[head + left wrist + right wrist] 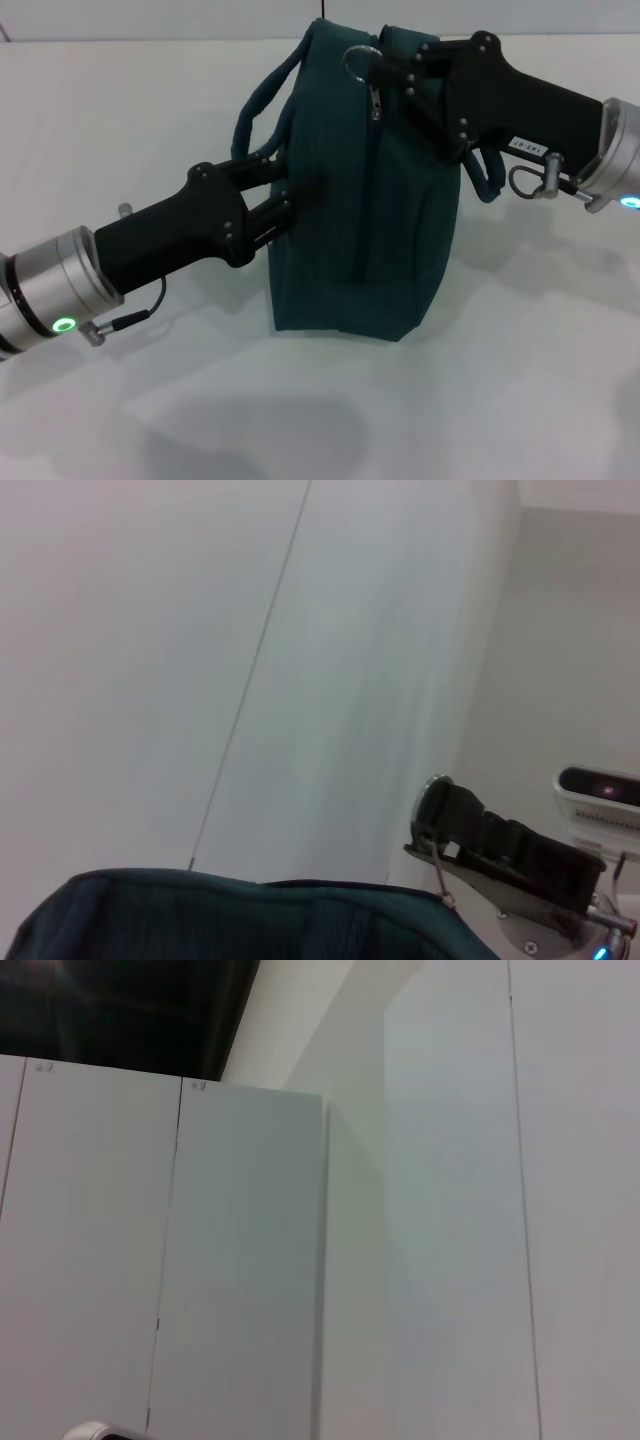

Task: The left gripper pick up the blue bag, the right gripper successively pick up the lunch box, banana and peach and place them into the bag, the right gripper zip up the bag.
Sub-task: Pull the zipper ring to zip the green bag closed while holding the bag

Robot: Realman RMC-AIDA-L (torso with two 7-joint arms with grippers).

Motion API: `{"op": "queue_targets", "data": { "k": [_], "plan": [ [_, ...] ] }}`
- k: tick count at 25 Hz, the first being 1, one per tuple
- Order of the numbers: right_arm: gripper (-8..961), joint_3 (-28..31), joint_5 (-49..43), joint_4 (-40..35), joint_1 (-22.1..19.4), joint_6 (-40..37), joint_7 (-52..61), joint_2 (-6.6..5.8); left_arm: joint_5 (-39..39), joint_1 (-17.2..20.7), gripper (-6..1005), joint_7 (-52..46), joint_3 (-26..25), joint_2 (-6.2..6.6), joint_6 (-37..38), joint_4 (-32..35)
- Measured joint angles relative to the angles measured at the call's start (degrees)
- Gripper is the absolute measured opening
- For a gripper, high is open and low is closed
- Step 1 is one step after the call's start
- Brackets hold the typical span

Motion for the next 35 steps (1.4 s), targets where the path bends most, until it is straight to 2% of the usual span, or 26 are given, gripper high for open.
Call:
{"op": "queue_targets", "data": {
  "k": [8,13,16,29,35],
  "plan": [
    [77,0.1,0.3,0.1,-0.3,0.0,0.0,0.0,0.1,-0.7,257,0.0,1.4,0.22,0.2,0.2],
    [80,0.0,0.9,0.6,-0.6,0.0,0.0,0.0,0.2,-0.9,84,0.0,2.2,0.27,0.2,0.4],
    [81,0.1,1.5,0.6,-1.3,0.1,0.0,0.0,0.3,-1.1,54,0.0,2.3,0.35,0.2,0.4],
    [88,0.2,5.1,-0.1,-3.8,1.1,0.5,0.0,4.0,-2.0,57,-1.5,2.4,0.51,0.7,1.1],
    [91,0.2,5.5,-0.1,-4.1,4.3,0.5,0.0,5.4,-2.2,58,-1.6,3.0,0.71,4.0,1.0]
  ]
}}
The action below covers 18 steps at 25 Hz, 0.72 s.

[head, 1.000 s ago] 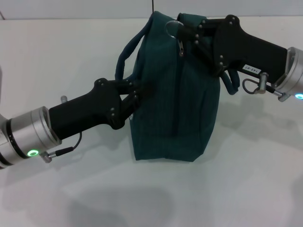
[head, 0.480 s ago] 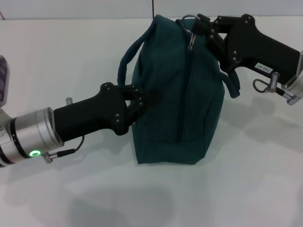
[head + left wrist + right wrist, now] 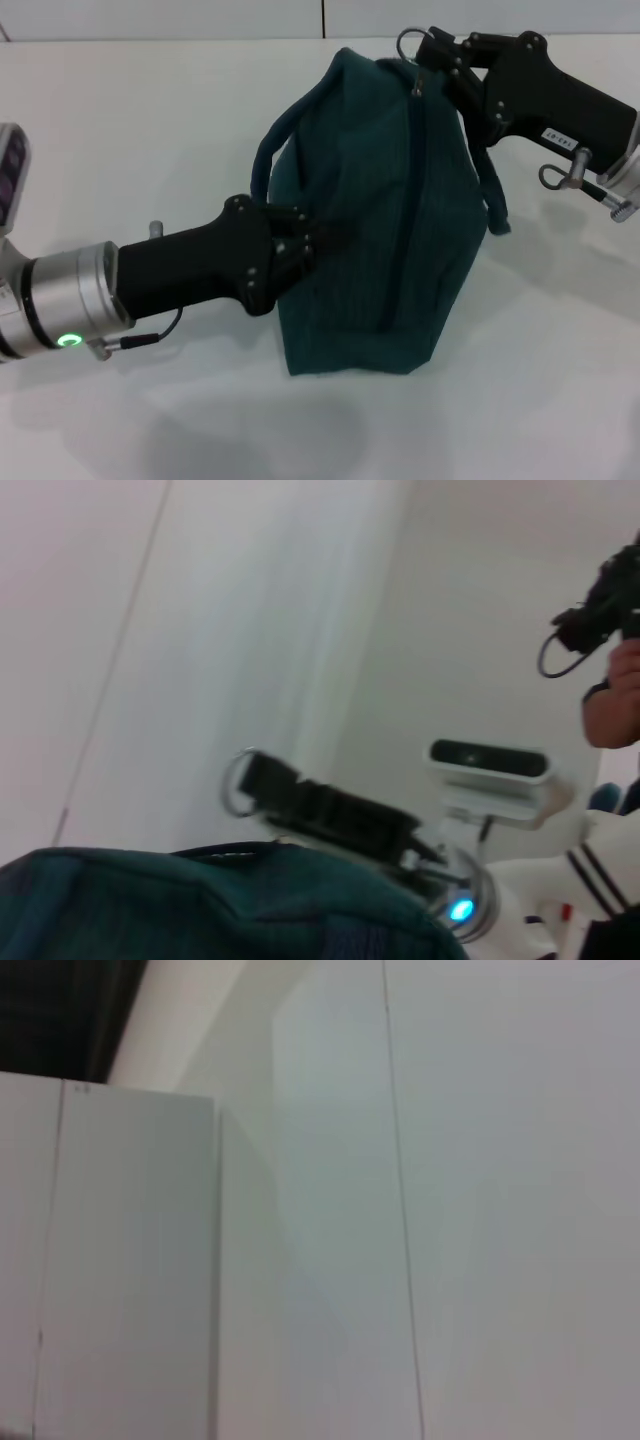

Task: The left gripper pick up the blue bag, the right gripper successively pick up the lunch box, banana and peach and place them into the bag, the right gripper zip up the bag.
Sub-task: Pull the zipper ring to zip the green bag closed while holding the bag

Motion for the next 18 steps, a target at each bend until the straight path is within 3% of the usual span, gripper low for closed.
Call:
{"op": "queue_targets", "data": {
  "k": [14,18],
  "plan": [
    [99,0.0,1.6,0.0,0.1,5.2,0.0,0.0,3.5,1.7,62,-0.7,0.1,1.22,4.3,0.1],
    [101,0.0,2.9,0.0,-0.2,4.2,0.1,0.01,3.1,3.3,63,-0.7,-2.9,1.5,4.2,0.1]
  ]
}}
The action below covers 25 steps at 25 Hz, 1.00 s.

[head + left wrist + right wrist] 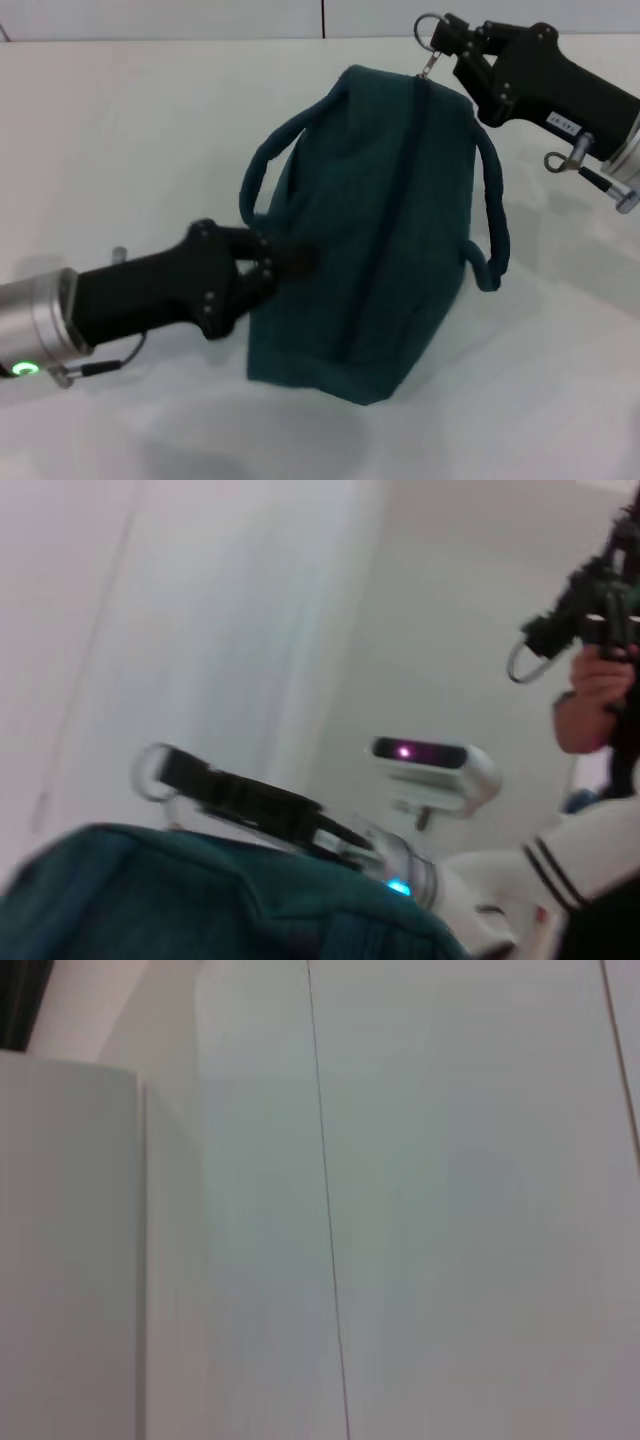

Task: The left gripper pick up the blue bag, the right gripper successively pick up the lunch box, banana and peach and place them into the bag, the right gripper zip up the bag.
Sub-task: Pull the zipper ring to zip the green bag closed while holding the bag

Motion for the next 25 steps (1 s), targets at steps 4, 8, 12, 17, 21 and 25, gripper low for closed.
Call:
{"op": "queue_targets", "data": {
  "k": [4,8,12,17,21,25],
  "plan": [
    [103,0.0,0.8,0.0,-0.7,-3.4,2.6,0.0,-0.1,1.4,64,-1.1,-6.1,-0.24,-2.8,0.0],
    [105,-0.2,1.2,0.0,-1.2,-6.3,5.6,-0.01,-0.1,1.8,65,-1.4,-10.1,-0.49,-5.3,0.0],
    [107,0.0,1.5,0.4,-1.4,-7.7,9.8,-0.01,-0.5,1.8,66,-1.4,-11.7,-0.55,-7.3,0.0],
    [110,-0.1,2.9,0.8,-1.5,-6.7,15.3,0.0,-0.6,1.5,180,-1.6,-11.4,-0.65,-8.2,2.0],
    [112,-0.1,3.4,0.9,-1.5,-5.6,19.7,-0.01,-0.8,1.3,342,-5.6,-11.4,-0.75,-8.0,4.4],
    [114,-0.1,3.5,0.9,-1.5,-3.9,22.6,0.0,0.6,1.1,535,-15.2,-9.5,-1.55,-7.9,14.6]
  ]
}}
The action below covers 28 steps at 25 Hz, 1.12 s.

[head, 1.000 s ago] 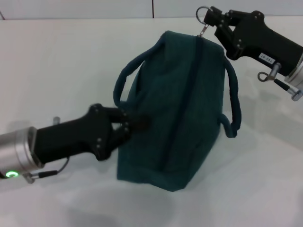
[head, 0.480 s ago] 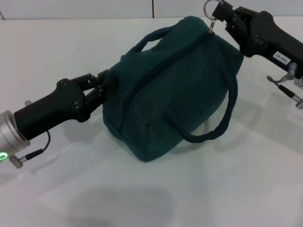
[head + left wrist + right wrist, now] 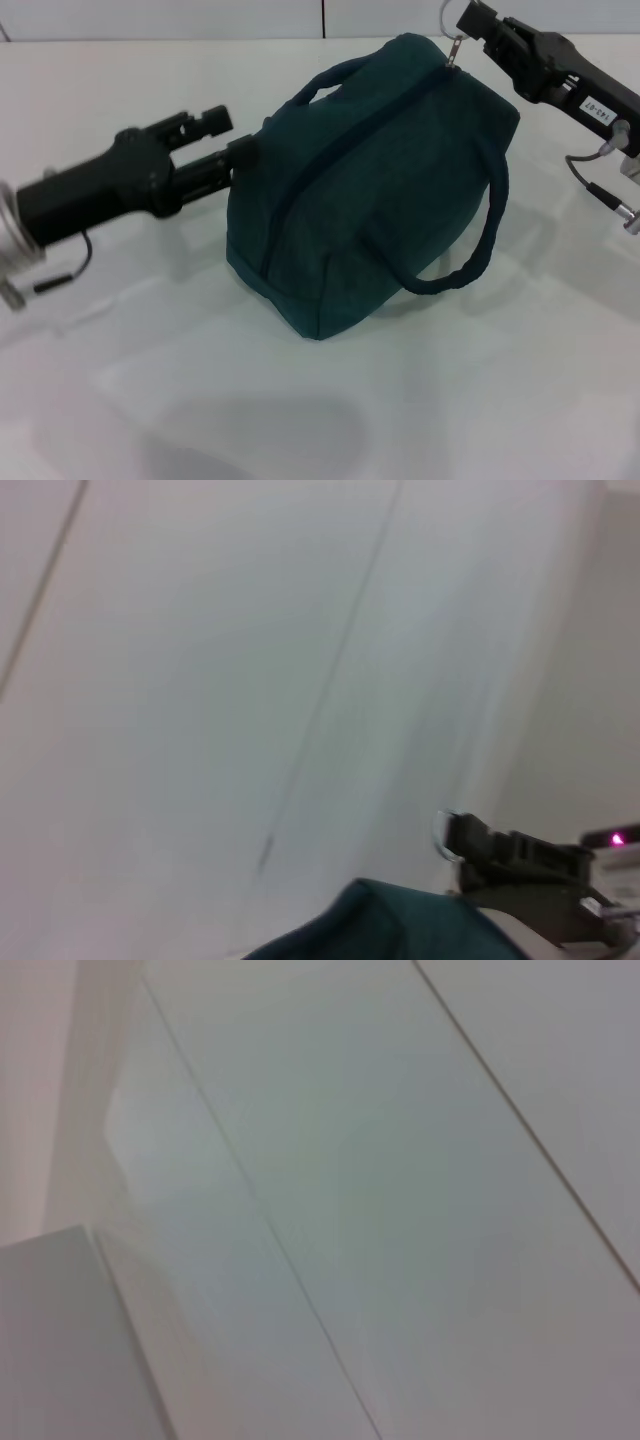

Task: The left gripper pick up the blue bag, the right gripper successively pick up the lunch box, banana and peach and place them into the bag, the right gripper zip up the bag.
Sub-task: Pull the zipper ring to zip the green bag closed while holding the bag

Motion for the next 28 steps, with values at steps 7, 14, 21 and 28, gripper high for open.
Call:
{"op": "queue_targets", "data": {
  "k": [7,14,21,28],
  "plan": [
    [117,0.1,0.0,0.0,0.1,1.4,0.8,0.0,4.1,-1.6,739,-27.9,12.6,-0.38,-3.2,30.4],
    [121,0.1,1.3,-0.1,0.5,2.8,0.7,0.0,23.6,-6.1,864,-61.3,32.0,-0.46,-10.2,62.0],
    [125,0.0,1.3,-0.1,0.5,2.9,0.6,0.0,39.5,-9.6,859,-77.3,46.2,-0.58,-11.5,71.1],
    [128,-0.2,1.3,-0.1,0.5,2.9,0.6,0.0,49.4,-10.0,855,-83.1,52.7,-0.65,-13.7,71.8]
  ]
}}
